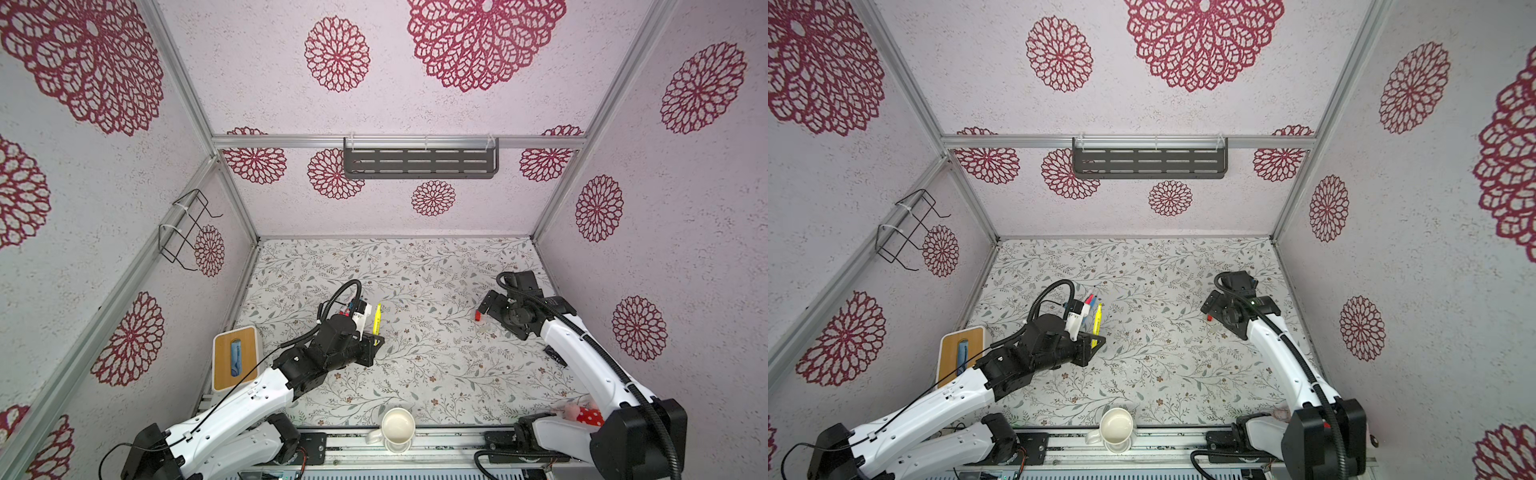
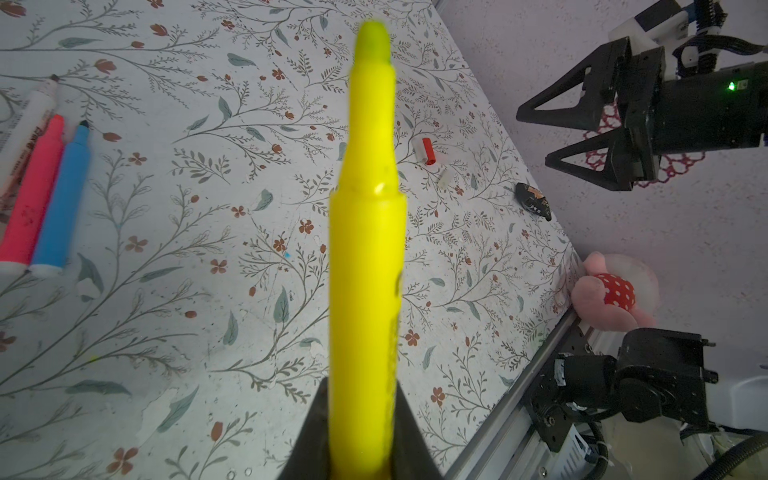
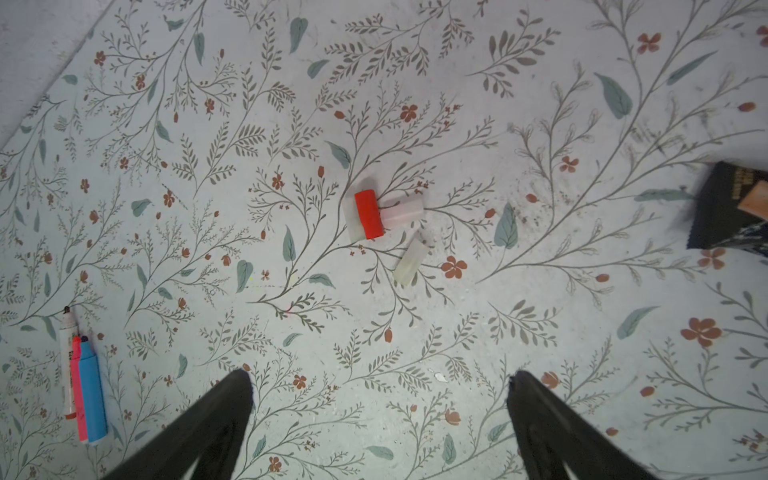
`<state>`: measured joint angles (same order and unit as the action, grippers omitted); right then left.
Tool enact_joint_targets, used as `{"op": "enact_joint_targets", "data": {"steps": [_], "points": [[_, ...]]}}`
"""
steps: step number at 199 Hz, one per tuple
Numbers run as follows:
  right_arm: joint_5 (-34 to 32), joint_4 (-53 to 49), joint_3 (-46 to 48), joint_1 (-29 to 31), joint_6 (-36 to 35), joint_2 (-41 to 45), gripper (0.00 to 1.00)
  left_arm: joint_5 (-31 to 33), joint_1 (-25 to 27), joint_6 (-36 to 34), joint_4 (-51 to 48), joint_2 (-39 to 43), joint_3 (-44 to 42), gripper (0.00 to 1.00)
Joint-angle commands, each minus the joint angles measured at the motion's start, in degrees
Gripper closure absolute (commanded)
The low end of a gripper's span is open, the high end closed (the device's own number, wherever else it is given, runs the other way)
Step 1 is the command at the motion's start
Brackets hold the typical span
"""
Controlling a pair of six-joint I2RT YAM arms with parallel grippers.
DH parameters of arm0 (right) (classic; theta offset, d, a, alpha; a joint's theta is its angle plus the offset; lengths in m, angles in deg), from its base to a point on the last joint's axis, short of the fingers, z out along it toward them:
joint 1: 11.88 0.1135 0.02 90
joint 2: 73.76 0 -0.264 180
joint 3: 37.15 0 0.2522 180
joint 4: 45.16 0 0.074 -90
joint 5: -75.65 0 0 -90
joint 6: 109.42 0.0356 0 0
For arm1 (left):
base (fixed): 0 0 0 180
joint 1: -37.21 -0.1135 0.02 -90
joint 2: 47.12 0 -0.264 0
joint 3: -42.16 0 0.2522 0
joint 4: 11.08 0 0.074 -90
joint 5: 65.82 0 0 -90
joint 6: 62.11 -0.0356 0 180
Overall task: Insert the pens into the pen caps
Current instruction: 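Pull the right gripper away toward the caps while the left keeps the highlighter, then lower the right gripper onto the clear cap and grasp it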
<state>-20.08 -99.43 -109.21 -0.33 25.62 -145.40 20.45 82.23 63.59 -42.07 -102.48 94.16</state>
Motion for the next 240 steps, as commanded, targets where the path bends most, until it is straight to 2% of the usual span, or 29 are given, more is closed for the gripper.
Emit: {"op": "enact_joint_targets", "data": {"steps": [1,16,34,45,85,123,163,175,186,197,240], "points": [[0.4,-1.4,-2.2,-0.8,2.7,-1.9,0.01,0.9,0.4,0.7,0.0,1.5,-0.7,1.0],[0.1,-0.7,-1.9,-1.0,4.6,-3.3,0.04,1.0,0.4,0.7,-0.5,2.0,-0.8,1.0],[-0.2,0.1,-1.1,-1.5,6.7,-4.6,0.14,1.1,0.5,0.7,-0.9,2.6,-1.0,1.0],[-0.9,0.7,-0.4,-1.5,8.0,-5.1,0.16,1.3,0.5,0.8,-1.0,3.0,-1.2,1.0],[-1.7,2.5,-0.3,-1.6,8.0,-8.5,0.29,1.9,0.6,1.2,-0.9,4.3,-2.3,1.0],[-1.9,3.2,-0.3,-1.6,6.9,-13.3,0.3,2.0,0.7,1.3,-1.0,4.2,-2.4,1.0],[-5.3,1.2,-2.0,-1.6,5.8,-18.6,0.33,2.4,0.7,1.5,-0.9,4.0,-2.5,1.0],[-4.7,1.4,-2.5,-1.7,5.5,-20.0,0.36,2.4,0.7,1.6,-0.8,3.9,-2.5,1.0],[-3.7,1.7,-2.9,-1.6,4.8,-21.2,0.46,2.5,0.7,1.6,-0.7,3.9,-2.4,1.0],[-3.2,1.6,-3.6,-1.6,4.5,-22.4,0.51,2.8,0.7,1.6,-0.8,3.8,-2.5,1.0],[-1.5,2.4,-4.8,-1.6,4.6,-25.5,0.51,3.5,0.7,1.6,-1.2,4.0,-2.6,1.0]]}}
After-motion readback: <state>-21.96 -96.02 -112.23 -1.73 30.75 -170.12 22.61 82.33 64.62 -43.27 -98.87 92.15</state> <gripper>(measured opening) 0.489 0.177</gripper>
